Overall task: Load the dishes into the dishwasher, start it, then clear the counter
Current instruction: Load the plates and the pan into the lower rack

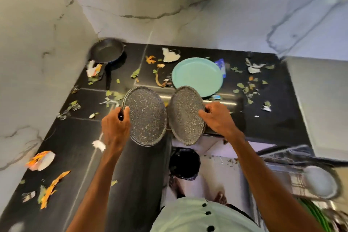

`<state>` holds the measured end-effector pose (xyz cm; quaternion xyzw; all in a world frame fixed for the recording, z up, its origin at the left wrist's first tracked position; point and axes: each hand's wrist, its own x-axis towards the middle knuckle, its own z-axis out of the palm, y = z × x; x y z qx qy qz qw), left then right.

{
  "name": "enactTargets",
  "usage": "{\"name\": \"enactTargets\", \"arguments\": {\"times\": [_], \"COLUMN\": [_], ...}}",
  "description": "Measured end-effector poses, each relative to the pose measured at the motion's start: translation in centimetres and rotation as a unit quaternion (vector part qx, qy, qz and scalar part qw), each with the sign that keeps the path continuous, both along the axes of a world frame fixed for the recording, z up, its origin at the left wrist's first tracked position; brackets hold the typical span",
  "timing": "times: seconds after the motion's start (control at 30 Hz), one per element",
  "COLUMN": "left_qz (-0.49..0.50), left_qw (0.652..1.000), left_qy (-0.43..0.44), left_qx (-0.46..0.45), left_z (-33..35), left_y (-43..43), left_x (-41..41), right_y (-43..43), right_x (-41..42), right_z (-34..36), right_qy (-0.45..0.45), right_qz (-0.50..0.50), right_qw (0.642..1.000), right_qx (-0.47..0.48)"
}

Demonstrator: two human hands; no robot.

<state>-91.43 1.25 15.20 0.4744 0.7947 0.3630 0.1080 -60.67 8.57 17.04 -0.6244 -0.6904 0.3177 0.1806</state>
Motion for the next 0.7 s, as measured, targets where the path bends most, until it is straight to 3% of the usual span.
{"name": "enactTargets", "arguments": {"times": [0.13,0.37,0.7], "left_qz": [-0.132,-0.305,-0.555], "left_qw": [0.989,0.947,0.817], "left_qy": [0.061,0.095,0.157], "left_qx": [0.01,0.045,0.006], "left_z": [2.4,5.8,3.4], "left_y": [2.6,4.3,1.7], "left_x": [6.8,20.6,41.7], "right_y": [-0.8,-6.1,-17.0], "right_x": [6.5,20.0,37.3], "right_z": [1.5,2.5,-1.0], "right_qy": [-0.015,-0.078,-0.074], "right_qz": [-0.05,-0.181,-0.304], "right_qw": [0.998,0.98,0.948], "right_qx": [0.022,0.02,-0.054]}}
